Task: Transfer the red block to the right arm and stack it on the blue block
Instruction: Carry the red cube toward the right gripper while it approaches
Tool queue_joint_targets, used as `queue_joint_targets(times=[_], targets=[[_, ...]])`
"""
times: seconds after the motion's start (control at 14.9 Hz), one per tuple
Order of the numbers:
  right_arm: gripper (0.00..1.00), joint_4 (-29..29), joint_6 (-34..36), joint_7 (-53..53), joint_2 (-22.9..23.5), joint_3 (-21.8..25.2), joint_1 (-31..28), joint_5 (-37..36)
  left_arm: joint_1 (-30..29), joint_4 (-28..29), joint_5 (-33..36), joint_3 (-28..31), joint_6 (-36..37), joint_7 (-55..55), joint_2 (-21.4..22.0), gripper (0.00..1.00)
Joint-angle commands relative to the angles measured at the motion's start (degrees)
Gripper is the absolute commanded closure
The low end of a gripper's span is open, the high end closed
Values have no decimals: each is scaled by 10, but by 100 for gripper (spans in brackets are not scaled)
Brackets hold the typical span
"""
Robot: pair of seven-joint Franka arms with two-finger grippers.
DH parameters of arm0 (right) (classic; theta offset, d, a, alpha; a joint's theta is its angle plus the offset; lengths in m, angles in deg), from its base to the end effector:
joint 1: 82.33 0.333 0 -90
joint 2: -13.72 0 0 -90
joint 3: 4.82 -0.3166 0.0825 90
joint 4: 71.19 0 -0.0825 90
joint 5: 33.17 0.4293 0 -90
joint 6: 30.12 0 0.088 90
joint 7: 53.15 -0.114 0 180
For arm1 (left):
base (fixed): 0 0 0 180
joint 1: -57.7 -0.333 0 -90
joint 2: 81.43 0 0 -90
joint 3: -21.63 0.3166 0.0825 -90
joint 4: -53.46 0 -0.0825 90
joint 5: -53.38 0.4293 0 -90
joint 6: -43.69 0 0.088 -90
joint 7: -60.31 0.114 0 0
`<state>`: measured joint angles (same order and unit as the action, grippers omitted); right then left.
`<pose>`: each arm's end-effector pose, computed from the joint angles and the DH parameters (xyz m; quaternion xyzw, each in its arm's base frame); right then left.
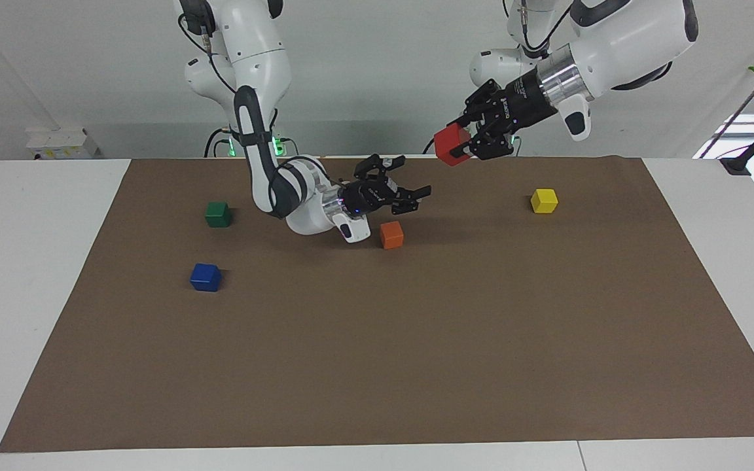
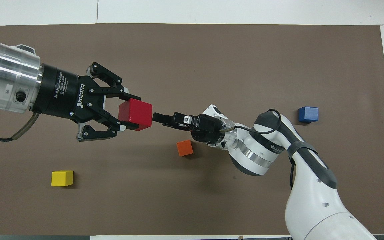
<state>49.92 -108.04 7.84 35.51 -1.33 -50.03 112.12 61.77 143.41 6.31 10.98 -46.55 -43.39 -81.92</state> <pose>0.5251 0.3760 0.3173 -0.4215 0.0512 -0.0949 0.9004 0.5622 -0.2332 0.6502 0.6522 0.6439 -0.3444 0.2035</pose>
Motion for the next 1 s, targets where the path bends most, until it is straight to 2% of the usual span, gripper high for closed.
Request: queue_joint_targets(times=[0.0,0.33,0.67,0.94], targets=[[0,-26,-16,-11,8,-9,1,31,0,-7,-19,-3,-5,-13,0,100],[0,-32,-16,-65,6,-23,-2,52,1,-3,-14,-8,-10,10,7,100],[0,-26,-72,-117,-40,-40,2,92,8,9,-14,-13,-49,8,13,100],[0,-18,-87,-127,-55,-42,3,98,13,10,-12,-13,-49,7,14,100]])
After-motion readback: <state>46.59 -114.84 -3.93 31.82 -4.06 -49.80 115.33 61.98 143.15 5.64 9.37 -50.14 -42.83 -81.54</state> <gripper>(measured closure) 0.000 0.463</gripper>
